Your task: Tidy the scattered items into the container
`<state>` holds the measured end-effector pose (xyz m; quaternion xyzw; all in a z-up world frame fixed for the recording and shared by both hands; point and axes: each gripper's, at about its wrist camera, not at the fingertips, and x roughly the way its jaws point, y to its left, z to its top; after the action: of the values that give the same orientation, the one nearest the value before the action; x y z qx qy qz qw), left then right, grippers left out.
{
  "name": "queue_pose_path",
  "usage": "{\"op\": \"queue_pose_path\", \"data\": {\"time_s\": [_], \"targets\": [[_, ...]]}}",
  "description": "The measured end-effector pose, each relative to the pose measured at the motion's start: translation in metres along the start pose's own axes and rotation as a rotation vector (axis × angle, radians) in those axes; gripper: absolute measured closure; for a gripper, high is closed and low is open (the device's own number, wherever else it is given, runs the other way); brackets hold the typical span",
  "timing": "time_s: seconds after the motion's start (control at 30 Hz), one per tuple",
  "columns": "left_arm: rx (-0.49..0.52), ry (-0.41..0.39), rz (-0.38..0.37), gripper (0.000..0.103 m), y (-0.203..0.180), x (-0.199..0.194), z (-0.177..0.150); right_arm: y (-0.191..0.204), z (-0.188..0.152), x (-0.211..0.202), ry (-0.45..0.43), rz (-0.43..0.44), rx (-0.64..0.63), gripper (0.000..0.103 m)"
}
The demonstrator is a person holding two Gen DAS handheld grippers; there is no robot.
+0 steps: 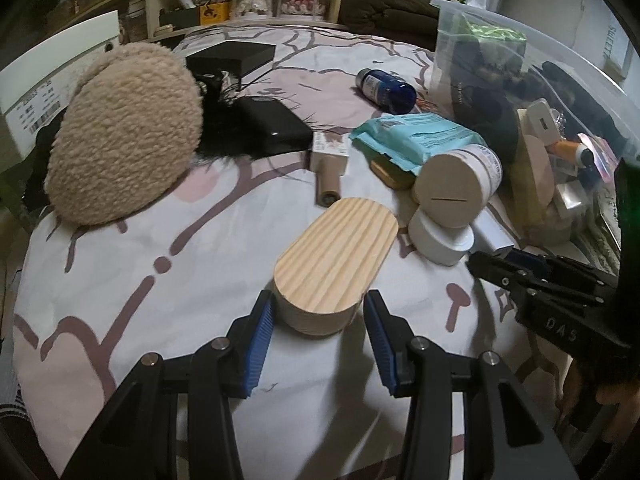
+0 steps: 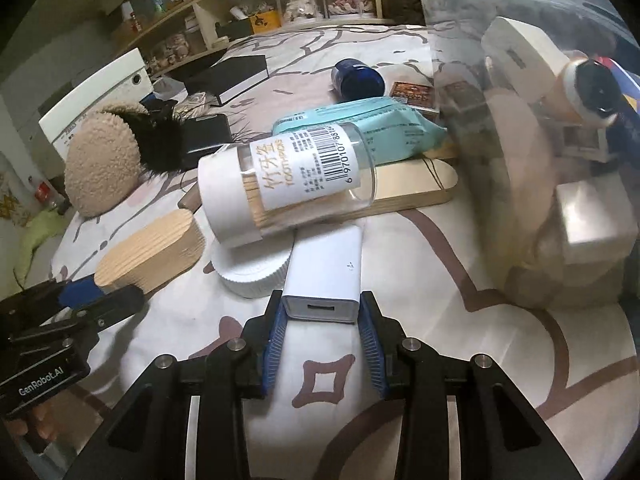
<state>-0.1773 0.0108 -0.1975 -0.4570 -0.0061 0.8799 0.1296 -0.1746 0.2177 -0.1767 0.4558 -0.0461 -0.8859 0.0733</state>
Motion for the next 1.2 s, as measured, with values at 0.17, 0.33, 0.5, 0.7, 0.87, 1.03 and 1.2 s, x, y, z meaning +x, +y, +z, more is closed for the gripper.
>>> {"op": "queue_pose_path", "data": {"time_s": [0.17,0.33,0.5,0.7,0.87,1.03,1.2], "targets": [[0.009,0.010,0.012,0.058,-0.001,0.003,-0.004,-0.003,0.000,0.000,0.004,-0.016,0.006,0.065],[-0.002,0.008,0.008,0.058,0.000,0.002,-0.007,-0.006,0.003,0.000,0.006,0.000,0.019,0.065],[-0.010,0.018,0.010,0.059,0.001,-0.003,-0.012,-0.002,-0.002,-0.003,0.043,0.007,0.023,0.066],[-0.035,0.032,-0.005,0.061,0.003,-0.014,-0.022,0.005,-0.019,-0.017,0.089,0.046,0.047,0.066],[-0.053,0.049,-0.006,0.061,0.004,-0.023,-0.033,0.019,-0.030,-0.031,0.111,0.065,0.017,0.067],[-0.039,0.058,0.011,0.063,0.001,-0.035,-0.047,0.029,-0.042,-0.034,0.156,0.066,-0.016,0.067],[-0.043,0.063,0.010,0.063,0.000,-0.043,-0.062,0.039,-0.050,-0.037,0.170,0.061,-0.033,0.066]]}}
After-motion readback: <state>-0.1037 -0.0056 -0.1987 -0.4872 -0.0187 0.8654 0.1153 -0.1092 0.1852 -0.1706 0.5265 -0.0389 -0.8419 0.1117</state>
